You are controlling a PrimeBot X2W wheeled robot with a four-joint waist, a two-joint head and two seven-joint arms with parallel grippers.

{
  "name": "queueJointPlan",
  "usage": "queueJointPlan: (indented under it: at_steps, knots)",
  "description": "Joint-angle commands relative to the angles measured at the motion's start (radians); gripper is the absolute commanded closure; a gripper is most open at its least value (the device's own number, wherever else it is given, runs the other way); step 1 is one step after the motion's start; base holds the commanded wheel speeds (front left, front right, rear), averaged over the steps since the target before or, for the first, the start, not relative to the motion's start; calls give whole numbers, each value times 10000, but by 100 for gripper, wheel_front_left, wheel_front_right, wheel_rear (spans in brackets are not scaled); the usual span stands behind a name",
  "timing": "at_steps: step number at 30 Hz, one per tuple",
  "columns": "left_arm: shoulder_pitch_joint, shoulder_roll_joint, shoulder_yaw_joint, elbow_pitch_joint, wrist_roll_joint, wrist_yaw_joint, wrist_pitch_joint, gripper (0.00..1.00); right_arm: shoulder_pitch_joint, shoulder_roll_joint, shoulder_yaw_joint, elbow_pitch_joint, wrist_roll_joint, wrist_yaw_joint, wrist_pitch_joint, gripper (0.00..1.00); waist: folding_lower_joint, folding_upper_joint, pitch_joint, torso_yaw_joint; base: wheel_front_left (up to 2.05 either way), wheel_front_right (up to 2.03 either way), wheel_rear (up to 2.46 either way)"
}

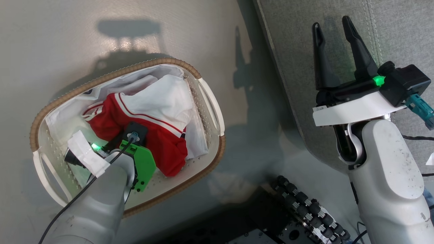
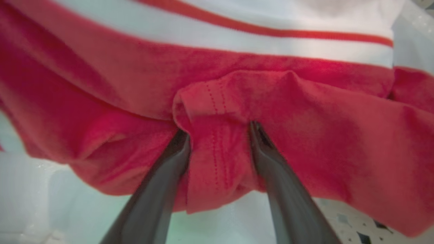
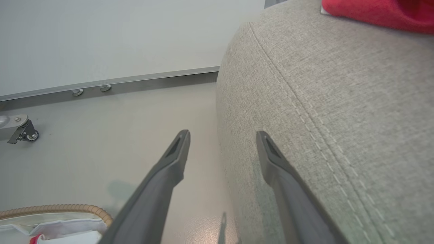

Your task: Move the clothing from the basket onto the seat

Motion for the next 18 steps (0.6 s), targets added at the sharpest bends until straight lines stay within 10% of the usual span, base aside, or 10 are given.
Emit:
queueJointPlan:
  at_steps: [1, 18]
  knots:
    - [124, 34, 17, 70, -23, -82, 75, 96, -97, -14, 10, 51, 30, -12, -3, 0, -2, 0, -14, -11, 0, 0, 0]
    - [1356, -381, -36, -740, -626, -358, -1485, 100, 795, -24, -358, 687, -1032, -14, -3, 0, -2, 0, -2745, 1149, 0, 0, 0]
